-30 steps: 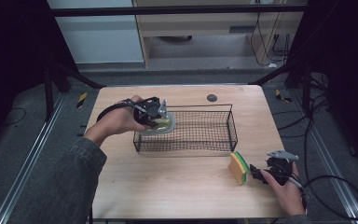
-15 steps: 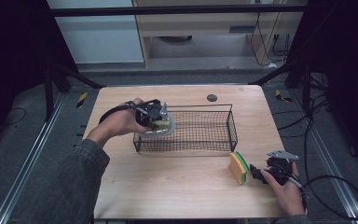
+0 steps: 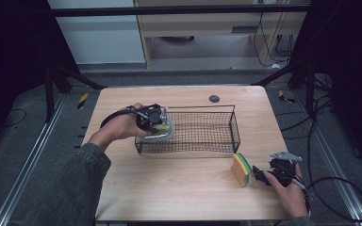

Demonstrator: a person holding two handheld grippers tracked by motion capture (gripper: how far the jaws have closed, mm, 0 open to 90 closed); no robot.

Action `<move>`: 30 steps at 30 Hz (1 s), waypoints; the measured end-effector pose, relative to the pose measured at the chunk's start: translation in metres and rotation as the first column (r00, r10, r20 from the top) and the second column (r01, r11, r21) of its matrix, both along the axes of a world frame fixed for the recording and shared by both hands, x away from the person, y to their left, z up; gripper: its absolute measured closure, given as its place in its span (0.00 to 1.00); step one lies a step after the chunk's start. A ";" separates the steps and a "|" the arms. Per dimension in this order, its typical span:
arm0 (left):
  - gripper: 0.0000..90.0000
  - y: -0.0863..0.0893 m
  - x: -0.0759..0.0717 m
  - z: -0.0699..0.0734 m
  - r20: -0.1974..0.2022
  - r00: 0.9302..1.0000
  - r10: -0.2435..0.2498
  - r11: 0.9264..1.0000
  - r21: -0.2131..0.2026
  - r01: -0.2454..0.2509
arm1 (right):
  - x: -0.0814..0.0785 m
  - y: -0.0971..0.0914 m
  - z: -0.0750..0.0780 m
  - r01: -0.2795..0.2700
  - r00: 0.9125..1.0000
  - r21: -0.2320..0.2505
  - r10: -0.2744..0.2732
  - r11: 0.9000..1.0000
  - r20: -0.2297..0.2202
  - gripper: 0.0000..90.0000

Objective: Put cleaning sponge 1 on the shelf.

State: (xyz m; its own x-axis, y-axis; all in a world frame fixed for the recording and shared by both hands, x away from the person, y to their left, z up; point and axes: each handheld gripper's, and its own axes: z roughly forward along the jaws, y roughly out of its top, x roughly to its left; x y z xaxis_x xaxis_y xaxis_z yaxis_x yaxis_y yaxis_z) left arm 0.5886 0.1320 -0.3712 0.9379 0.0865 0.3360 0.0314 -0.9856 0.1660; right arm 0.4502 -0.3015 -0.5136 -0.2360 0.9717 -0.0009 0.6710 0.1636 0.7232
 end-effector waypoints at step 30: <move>0.78 -0.008 0.004 -0.021 -0.047 0.999 -0.001 1.000 0.025 0.002 | 0.000 0.000 0.000 0.000 1.000 0.003 0.000 1.000 0.000 0.00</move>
